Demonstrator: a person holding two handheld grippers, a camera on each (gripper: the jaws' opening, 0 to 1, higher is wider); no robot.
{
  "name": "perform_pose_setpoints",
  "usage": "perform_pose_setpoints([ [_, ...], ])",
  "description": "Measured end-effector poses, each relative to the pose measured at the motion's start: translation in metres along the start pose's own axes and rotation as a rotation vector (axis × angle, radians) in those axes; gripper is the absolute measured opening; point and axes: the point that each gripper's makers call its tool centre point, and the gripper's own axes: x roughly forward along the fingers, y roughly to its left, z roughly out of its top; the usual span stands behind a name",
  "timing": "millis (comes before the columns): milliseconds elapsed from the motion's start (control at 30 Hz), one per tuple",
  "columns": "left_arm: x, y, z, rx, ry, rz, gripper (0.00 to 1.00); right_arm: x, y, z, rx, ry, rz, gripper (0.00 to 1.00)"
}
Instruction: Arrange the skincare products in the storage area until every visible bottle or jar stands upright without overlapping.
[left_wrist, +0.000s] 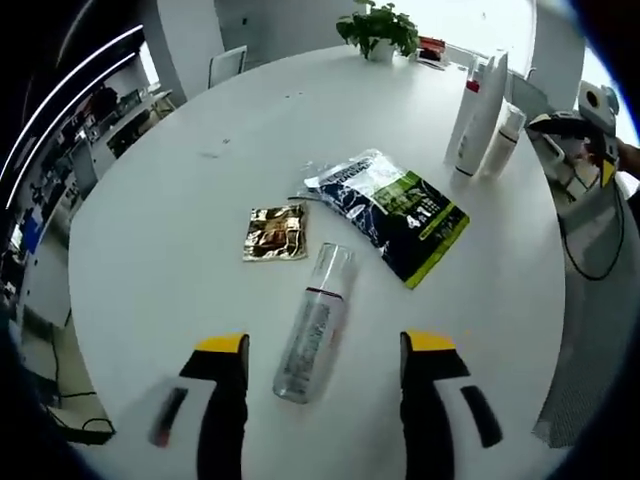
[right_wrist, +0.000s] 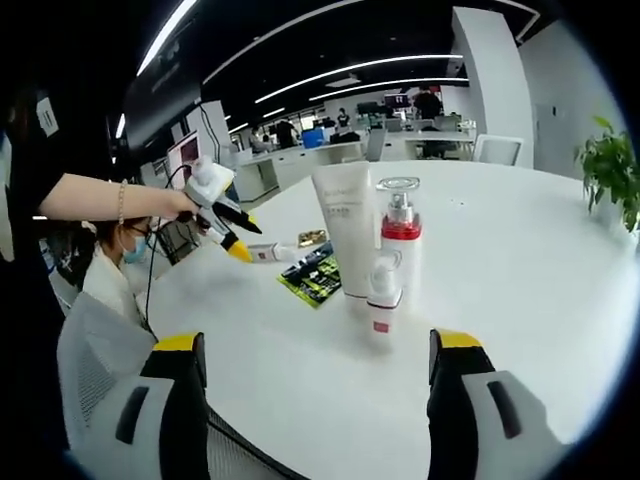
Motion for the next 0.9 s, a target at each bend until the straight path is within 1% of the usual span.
perform_pose_setpoints([
  [67,-0.001,0.002,-0.001,0.022,0.016,0.0,0.52,0.0,-0.001,-0.001,-0.003,0.006,-0.004,0.91],
  [133,0.002,0.006,-0.001,0.045,0.022,-0.002,0.48,0.0,-0.001,-0.002,0.004,0.006,-0.006,0.91],
  [233,0.006,0.01,-0.005,0.055,0.038,-0.008,0.48,0.0,-0.003,-0.003,0.008,0.005,-0.014,0.91],
  [300,0.008,0.009,-0.008,0.071,0.051,-0.018,0.48,0.0,-0.004,-0.003,0.013,0.005,-0.017,0.91],
  [400,0.014,0.008,-0.011,0.077,0.066,-0.03,0.44,-0.001,-0.005,-0.004,0.011,0.007,-0.021,0.91],
  [533,0.022,0.01,-0.012,0.087,0.079,-0.031,0.43,-0.001,-0.004,-0.005,0.011,0.01,-0.023,0.91],
  [600,0.022,0.009,-0.011,0.096,0.085,-0.03,0.42,-0.001,-0.004,-0.005,0.012,0.01,-0.023,0.91],
  [767,0.026,0.013,-0.013,0.133,0.103,-0.031,0.36,-0.001,-0.005,-0.006,0.018,0.009,-0.03,0.91],
  [900,0.028,0.012,-0.016,0.163,0.128,-0.052,0.31,-0.001,-0.005,-0.007,0.018,0.012,-0.029,0.91],
])
